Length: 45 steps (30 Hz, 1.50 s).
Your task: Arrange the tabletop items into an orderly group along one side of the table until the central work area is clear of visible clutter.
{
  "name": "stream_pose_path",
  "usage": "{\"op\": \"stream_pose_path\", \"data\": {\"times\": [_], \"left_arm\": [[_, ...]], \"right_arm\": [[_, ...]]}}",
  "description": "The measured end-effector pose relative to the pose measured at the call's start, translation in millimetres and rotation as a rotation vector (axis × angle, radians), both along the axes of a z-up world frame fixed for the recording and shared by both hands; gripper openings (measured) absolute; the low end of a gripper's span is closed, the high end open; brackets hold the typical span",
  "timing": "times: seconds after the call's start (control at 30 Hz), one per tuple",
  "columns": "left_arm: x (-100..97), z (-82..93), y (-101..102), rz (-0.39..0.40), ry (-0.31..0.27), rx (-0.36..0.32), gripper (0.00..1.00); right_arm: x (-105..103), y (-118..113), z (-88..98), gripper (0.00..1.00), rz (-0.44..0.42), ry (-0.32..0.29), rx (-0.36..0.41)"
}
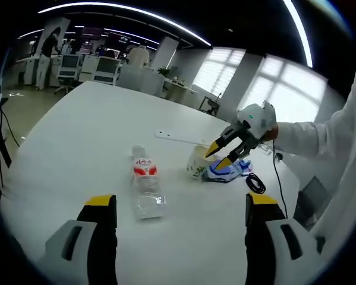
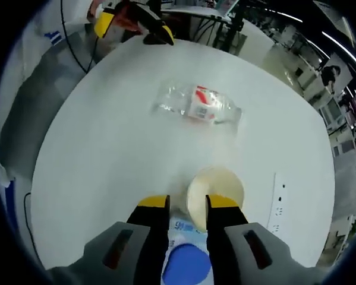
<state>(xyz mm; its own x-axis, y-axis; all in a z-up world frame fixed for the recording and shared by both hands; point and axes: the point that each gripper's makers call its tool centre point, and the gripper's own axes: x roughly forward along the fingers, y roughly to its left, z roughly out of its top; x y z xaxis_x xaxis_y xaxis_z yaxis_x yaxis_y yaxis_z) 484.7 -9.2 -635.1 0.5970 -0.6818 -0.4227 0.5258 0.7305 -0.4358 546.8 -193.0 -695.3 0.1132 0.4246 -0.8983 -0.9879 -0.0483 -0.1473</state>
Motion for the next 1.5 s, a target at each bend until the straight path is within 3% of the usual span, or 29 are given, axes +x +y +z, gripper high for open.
{"op": "stream_pose_path", "data": {"times": [0.87,1.5], "left_arm": [[-0.9,12.6,-8,-0.026,-0.021,0.009,0.92],[-4.9,28.3,-21,-0.082,-0.050,0.029,0.94]], "right_arm": [[1,0,27.5,0.47,-0.099,-0.032,0.115],[-7,-4,52.1,0.55,-0.199,-0.039,0.210]]}}
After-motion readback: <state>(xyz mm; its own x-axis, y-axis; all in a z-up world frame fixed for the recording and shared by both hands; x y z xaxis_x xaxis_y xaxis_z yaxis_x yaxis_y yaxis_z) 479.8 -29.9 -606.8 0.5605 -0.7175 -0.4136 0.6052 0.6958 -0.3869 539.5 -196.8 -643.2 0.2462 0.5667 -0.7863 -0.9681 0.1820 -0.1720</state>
